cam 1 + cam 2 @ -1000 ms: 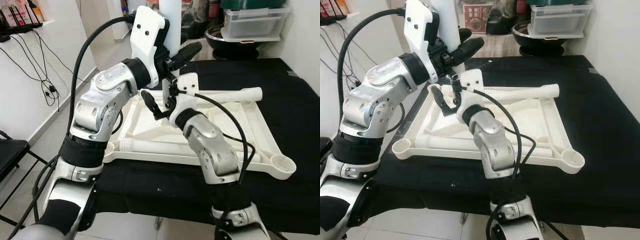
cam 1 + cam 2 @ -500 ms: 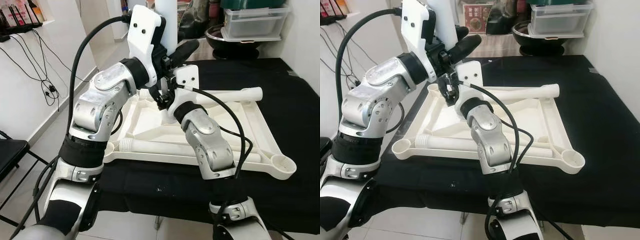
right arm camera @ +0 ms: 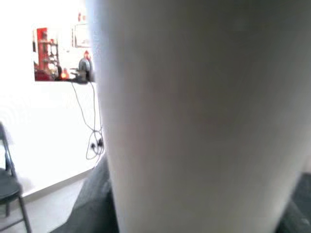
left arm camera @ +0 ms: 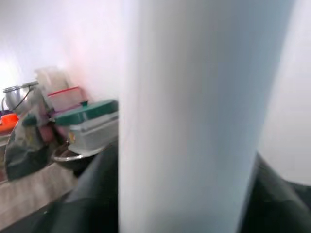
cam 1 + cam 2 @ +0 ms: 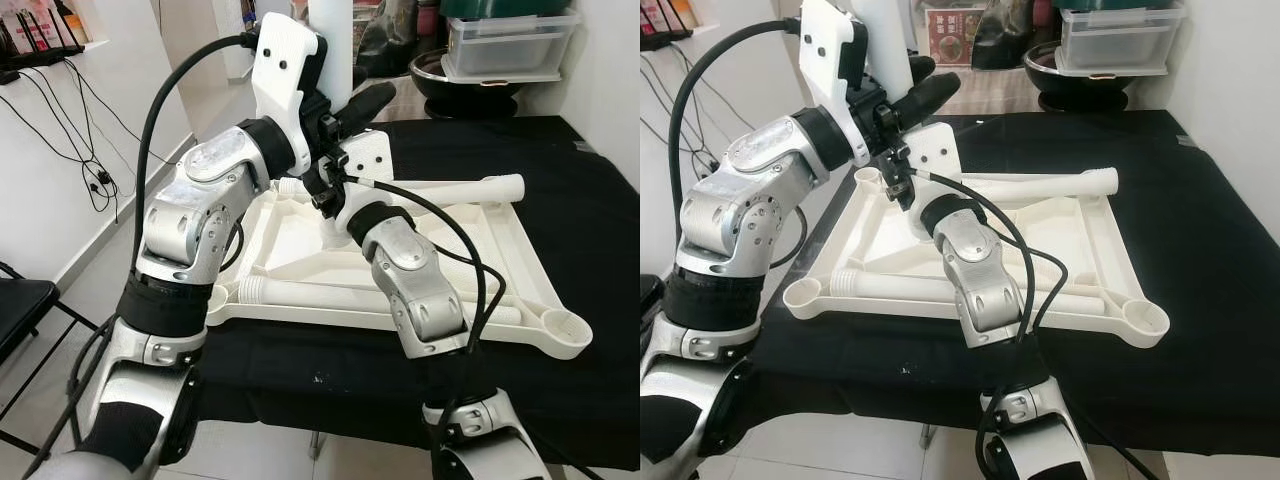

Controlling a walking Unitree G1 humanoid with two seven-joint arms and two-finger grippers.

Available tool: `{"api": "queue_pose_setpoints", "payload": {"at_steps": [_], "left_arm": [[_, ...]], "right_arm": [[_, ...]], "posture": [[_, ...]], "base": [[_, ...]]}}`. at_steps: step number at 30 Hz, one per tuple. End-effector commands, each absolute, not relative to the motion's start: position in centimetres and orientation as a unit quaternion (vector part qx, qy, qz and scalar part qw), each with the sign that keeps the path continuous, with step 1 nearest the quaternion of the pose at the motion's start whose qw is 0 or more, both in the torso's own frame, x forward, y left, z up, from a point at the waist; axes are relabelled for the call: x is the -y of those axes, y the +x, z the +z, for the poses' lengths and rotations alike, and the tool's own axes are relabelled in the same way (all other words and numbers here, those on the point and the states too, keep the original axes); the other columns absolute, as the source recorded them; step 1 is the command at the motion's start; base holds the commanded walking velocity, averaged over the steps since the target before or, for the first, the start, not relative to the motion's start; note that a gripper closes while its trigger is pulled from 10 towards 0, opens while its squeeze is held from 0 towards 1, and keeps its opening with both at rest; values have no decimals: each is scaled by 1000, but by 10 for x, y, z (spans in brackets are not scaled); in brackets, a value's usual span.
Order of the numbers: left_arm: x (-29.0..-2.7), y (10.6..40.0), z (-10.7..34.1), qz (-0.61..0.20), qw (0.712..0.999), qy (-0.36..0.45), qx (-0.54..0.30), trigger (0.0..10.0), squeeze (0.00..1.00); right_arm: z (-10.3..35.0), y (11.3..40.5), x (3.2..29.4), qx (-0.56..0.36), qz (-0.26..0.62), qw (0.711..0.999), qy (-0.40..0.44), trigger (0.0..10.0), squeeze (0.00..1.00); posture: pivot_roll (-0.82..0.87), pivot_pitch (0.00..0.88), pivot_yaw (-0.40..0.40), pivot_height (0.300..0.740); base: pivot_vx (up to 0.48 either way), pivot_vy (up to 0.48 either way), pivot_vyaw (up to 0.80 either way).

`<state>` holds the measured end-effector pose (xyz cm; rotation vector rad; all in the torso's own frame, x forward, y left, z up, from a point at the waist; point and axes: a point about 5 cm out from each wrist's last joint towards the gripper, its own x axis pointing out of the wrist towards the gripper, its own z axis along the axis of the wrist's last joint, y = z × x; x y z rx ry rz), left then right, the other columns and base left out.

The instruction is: Building children table

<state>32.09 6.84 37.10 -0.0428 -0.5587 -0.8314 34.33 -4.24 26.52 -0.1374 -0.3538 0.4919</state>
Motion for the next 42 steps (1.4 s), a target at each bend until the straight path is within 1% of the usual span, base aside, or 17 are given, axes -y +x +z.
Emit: {"api": "queue_pose_setpoints", "payload": {"at_steps": [1, 3, 5, 6, 7, 11, 13, 15, 17, 18, 19, 23, 25, 30, 34, 37, 42], "left_arm": [[-64, 317, 375, -407, 869, -33, 279, 10000, 1000], [-73, 315, 382, -408, 863, -67, 290, 10000, 1000], [-84, 312, 387, -405, 860, -87, 299, 10000, 1000], [-84, 312, 387, -405, 860, -87, 299, 10000, 1000], [-90, 310, 388, -401, 860, -89, 302, 10000, 1000], [-105, 307, 391, -389, 863, -91, 309, 10000, 1000], [-130, 299, 399, -355, 871, -96, 327, 10000, 1000], [-130, 299, 399, -355, 871, -96, 327, 10000, 1000], [-150, 293, 406, -311, 883, -91, 341, 10000, 1000], [-150, 293, 406, -311, 883, -91, 341, 10000, 1000], [-163, 291, 408, -278, 893, -88, 344, 10000, 0], [-184, 290, 401, -212, 917, -72, 329, 10000, 0], [-200, 293, 380, -152, 945, -37, 287, 10000, 0], [-208, 297, 318, -95, 981, 23, 170, 10000, 0], [-184, 289, 251, -102, 992, 31, 72, 10000, 0], [-166, 280, 224, -115, 993, 16, 33, 10000, 0], [-145, 270, 211, -138, 990, -4, 16, 10000, 0]], "right_arm": [[264, 335, 18, 180, 291, 936, -80, 0, 0], [261, 341, 33, 162, 267, 948, -54, 0, 0], [258, 346, 47, 150, 247, 957, -37, 2902, 0], [258, 346, 47, 150, 247, 957, -37, 2902, 0], [257, 348, 54, 145, 236, 960, -30, 10000, 0], [255, 352, 70, 135, 212, 968, -13, 10000, 0], [257, 359, 98, 126, 159, 979, 15, 10000, 0], [257, 359, 98, 126, 159, 979, 15, 10000, 0], [259, 364, 125, 126, 105, 986, 33, 10000, 0], [259, 364, 125, 126, 105, 986, 33, 10000, 0], [259, 366, 141, 124, 69, 989, 39, 10000, 0], [262, 364, 169, 127, 22, 991, 48, 10000, 0], [264, 357, 180, 132, 21, 989, 59, 10000, 0], [265, 339, 178, 130, 56, 988, 64, 10000, 0], [257, 325, 160, 120, 104, 987, 38, 10000, 0], [253, 320, 154, 117, 119, 986, 27, 10000, 0], [255, 317, 151, 126, 148, 981, 11, 10000, 0]], "posture": [[8, 6, 39, 740], [6, 2, 39, 740], [7, 1, 39, 740], [7, 1, 39, 740], [7, 1, 38, 740], [7, 3, 38, 740], [9, 9, 32, 740], [9, 9, 32, 740], [14, 11, 28, 740], [14, 11, 28, 740], [15, 12, 29, 740], [20, 16, 29, 740], [18, 18, 31, 740], [17, 26, 35, 740], [13, 32, 32, 740], [13, 31, 31, 740], [16, 30, 28, 740]], "base": [[0, 0, 0], [0, 0, 0], [0, 0, 0], [0, 0, 0], [0, 0, 0], [0, 0, 0], [0, 0, 0], [0, 0, 0], [0, 0, 0], [0, 0, 0], [0, 0, 0], [0, 0, 0], [0, 0, 0], [0, 0, 0], [0, 0, 0], [0, 0, 0], [0, 0, 0]]}}
